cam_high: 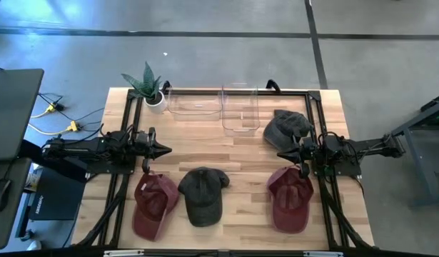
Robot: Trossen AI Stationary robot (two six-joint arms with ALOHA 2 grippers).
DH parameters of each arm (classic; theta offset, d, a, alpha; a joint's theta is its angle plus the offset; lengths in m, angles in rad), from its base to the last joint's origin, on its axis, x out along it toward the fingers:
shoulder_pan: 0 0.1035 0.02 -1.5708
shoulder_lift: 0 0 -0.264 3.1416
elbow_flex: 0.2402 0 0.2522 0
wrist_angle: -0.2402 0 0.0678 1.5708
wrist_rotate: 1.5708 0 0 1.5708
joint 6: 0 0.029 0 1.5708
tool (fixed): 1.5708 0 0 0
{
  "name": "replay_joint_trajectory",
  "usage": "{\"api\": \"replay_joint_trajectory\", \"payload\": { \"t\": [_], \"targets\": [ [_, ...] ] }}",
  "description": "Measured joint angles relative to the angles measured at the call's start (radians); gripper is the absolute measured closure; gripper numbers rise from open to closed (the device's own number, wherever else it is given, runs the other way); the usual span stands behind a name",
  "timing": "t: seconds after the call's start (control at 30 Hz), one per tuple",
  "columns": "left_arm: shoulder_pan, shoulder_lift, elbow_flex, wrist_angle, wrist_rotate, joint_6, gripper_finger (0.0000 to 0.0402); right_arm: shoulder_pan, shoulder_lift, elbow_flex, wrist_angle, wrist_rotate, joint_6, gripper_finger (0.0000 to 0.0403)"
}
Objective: Pick & Place hat
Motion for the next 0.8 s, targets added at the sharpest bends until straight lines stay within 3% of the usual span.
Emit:
{"api": "replay_joint_trajectory", "payload": {
  "t": [0.23, 0.33, 0.43, 0.57, 0.8],
  "targets": [
    [0.0, 0.0, 0.0, 0.0, 0.0, 0.0, 0.0401, 0.0, 0.0, 0.0, 0.0, 0.007, 0.003, 0.0402],
    [0.0, 0.0, 0.0, 0.0, 0.0, 0.0, 0.0401, 0.0, 0.0, 0.0, 0.034, 0.091, 0.037, 0.0401],
    [0.0, 0.0, 0.0, 0.0, 0.0, 0.0, 0.0401, 0.0, 0.001, 0.0, 0.164, 0.194, 0.098, 0.0402],
    [0.0, 0.0, 0.0, 0.0, -0.001, 0.0, 0.0401, 0.016, 0.024, 0.001, 0.35, 0.203, 0.101, 0.0402],
    [0.0, 0.0, 0.0, 0.001, -0.002, 0.0, 0.0401, 0.12, 0.288, 0.09, 0.502, 0.279, 0.074, 0.0402]
  ]
}}
